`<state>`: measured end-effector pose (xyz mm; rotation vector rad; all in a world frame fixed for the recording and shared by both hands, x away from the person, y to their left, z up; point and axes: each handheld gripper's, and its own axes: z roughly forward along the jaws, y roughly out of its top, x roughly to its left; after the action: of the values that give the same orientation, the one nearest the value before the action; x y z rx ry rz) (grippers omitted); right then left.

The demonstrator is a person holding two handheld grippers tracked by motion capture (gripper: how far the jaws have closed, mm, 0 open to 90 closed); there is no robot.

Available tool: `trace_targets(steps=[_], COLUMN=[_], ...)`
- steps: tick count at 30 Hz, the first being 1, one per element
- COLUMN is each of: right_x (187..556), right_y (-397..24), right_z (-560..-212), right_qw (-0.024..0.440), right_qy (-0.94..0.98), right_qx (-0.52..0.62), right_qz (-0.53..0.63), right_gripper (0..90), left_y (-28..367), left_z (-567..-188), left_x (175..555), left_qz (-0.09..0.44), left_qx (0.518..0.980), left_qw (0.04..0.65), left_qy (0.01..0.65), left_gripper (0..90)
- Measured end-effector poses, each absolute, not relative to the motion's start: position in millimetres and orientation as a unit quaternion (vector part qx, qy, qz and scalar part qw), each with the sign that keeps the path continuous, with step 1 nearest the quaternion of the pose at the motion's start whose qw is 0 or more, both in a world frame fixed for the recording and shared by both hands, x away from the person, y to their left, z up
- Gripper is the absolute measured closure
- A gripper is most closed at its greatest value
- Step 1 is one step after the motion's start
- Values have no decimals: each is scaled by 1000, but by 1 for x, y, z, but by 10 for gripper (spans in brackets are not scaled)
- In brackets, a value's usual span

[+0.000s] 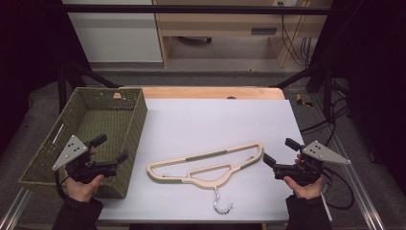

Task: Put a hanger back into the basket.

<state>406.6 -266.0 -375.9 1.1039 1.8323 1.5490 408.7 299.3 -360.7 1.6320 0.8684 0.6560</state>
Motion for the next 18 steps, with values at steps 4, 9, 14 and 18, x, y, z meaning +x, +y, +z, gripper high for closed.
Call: trace_targets(steps=[4,9,14,18], right_x=[406,406,406,407], right_y=[-263,-257,-250,-247], right_z=[-374,-373,-375,-375], right_qw=[249,248,235,230], right_qy=[675,684,700,704], right_qx=[408,402,392,393], right_qz=[563,557,549,545], right_gripper=[16,18,22,25], left_y=[298,294,280,269], left_z=[-360,-358,-359,-360], left_x=[407,405,404,404], left_qz=[279,277,266,258], left_qx=[691,696,715,732], left_qw=[558,559,549,537], left_qy=[364,356,341,331], left_gripper=[47,47,47,47])
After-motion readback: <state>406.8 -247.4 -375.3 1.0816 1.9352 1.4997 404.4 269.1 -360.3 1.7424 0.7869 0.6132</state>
